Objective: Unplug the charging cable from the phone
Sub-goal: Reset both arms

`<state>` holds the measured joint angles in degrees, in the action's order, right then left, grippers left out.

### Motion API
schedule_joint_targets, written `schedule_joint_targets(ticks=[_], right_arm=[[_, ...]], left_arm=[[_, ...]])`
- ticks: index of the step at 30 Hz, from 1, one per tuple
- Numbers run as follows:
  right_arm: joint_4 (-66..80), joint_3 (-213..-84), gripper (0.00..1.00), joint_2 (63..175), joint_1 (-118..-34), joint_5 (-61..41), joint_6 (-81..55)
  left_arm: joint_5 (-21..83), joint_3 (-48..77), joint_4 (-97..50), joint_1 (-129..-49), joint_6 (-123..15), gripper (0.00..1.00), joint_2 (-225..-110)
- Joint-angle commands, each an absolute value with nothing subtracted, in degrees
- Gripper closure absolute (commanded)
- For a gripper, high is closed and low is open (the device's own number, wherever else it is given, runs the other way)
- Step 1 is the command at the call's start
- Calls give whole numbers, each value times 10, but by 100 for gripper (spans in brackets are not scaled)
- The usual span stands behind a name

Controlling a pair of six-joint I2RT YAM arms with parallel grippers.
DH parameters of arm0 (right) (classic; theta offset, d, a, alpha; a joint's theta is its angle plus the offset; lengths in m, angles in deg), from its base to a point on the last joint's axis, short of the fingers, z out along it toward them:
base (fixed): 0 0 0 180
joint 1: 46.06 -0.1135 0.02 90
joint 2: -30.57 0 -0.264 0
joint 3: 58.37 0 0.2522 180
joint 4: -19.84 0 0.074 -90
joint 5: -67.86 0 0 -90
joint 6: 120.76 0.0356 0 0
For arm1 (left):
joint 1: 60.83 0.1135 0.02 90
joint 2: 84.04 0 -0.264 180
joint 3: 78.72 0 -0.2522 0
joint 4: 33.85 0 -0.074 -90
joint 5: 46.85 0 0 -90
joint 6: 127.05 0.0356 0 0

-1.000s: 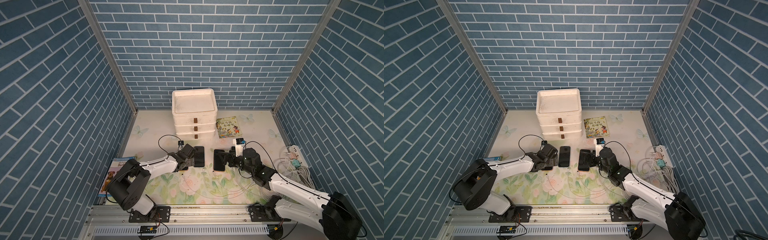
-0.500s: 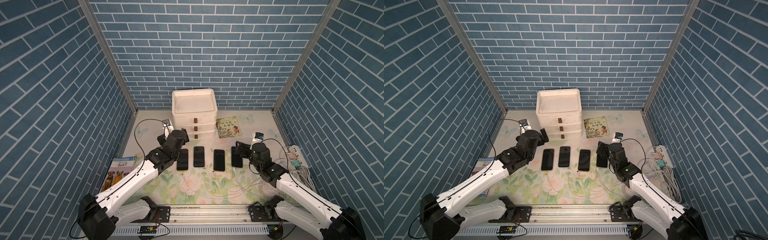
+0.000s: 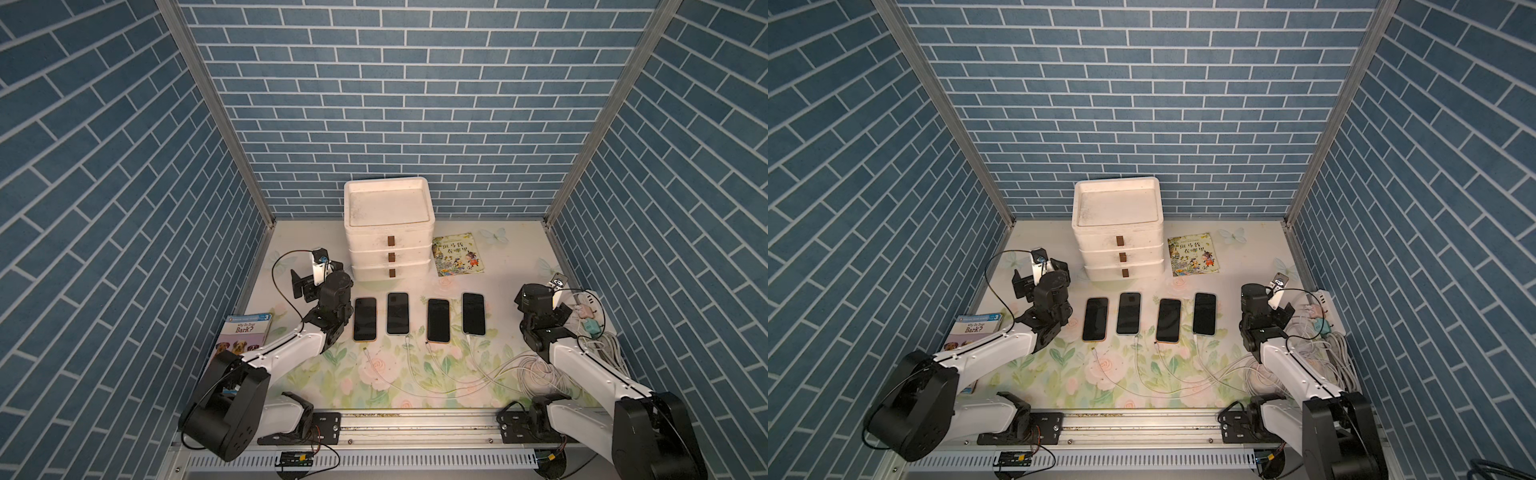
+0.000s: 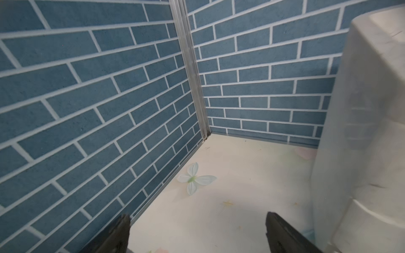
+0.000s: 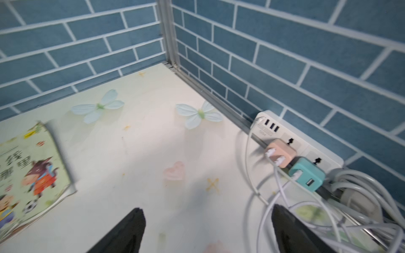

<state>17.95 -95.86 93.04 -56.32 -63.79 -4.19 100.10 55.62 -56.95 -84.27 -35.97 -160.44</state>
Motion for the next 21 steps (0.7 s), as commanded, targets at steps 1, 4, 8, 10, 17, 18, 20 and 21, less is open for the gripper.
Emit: schedule_joint_targets(ticks=[1,4,8,10,17,18,20,21], right_arm=[[294,-906,6,928,-528,-673,-87],[423,-853,6,942,-505,-632,-130],[570,-823,6,997,-501,-575,-171],[676,-808,3,1027,-500,-531,-195],[826,-809,0,1142,-499,-341,-305],[861,-815,1,1172,-501,-318,-319],[820,-832,0,1178,-500,-328,-311],[842,-826,1,1188,-497,-329,-307]], left_arm=[[960,569,-638,-793,-364,0,-1646],[932,638,-750,-765,-370,0,-1681],[917,713,-915,-753,-364,0,-1712],[849,722,-910,-736,-367,0,-1704],[634,785,-999,-655,-396,0,-1705],[624,789,-975,-651,-405,0,-1700],[625,789,-1003,-647,-407,0,-1700],[632,783,-985,-647,-411,0,-1707]])
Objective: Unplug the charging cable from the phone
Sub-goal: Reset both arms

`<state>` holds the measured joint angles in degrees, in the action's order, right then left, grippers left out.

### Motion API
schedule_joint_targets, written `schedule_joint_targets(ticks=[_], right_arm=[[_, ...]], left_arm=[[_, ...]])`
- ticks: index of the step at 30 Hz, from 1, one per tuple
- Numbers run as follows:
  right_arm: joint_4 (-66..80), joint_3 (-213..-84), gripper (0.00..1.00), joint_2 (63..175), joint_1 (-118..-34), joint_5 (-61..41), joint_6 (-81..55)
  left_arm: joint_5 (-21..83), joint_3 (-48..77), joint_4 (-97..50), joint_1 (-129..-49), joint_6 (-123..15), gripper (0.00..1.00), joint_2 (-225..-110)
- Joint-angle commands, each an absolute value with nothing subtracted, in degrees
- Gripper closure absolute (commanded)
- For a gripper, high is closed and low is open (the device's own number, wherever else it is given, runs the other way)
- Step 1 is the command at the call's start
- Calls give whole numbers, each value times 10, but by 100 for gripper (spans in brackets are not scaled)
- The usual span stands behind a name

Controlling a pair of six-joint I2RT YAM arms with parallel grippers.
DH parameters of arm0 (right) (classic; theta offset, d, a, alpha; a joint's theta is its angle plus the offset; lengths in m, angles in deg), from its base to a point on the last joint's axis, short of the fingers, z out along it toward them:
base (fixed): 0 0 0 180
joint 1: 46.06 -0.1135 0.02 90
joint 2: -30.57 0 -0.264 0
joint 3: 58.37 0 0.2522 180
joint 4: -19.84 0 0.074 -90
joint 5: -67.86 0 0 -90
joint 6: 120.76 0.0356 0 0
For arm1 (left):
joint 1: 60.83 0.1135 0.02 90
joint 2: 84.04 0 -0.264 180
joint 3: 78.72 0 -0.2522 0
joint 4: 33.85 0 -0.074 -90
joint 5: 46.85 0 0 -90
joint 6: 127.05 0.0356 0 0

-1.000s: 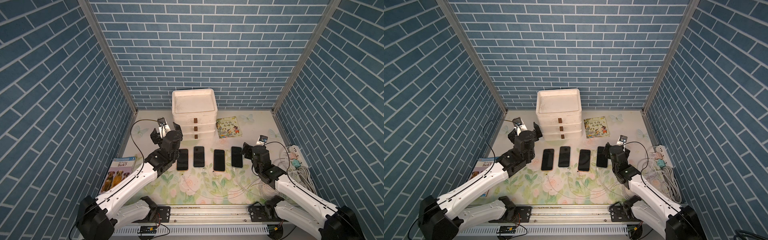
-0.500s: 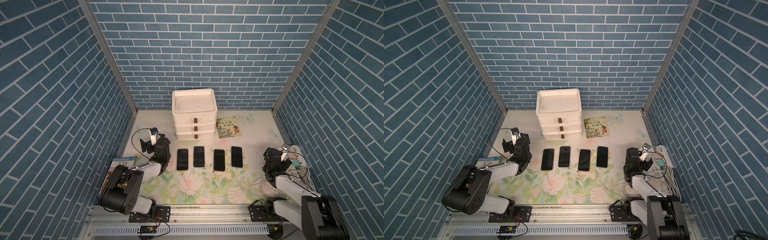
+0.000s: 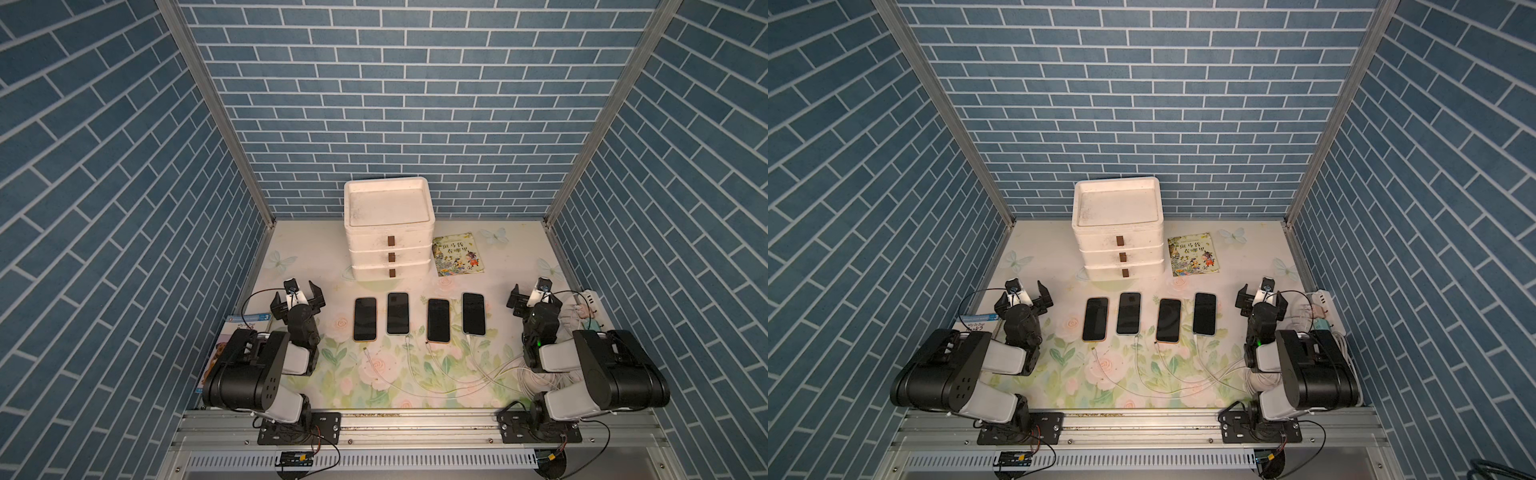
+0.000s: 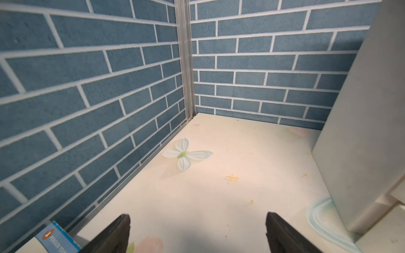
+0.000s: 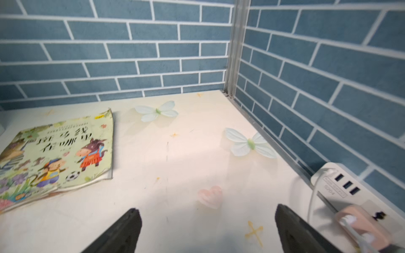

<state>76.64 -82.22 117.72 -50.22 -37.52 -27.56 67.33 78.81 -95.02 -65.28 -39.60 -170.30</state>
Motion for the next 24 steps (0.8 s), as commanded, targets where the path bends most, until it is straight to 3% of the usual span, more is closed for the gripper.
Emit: schedule_joint_targets(ticks=[1,24], right_arm=[[821,-829,0,1177,-496,-334,-302],[828,-829,1,1182,-504,-338,-314]], left_arm=[[637,777,-992,-650,-402,0,-1710],[641,771,-974,-656,-399,0,-1710]])
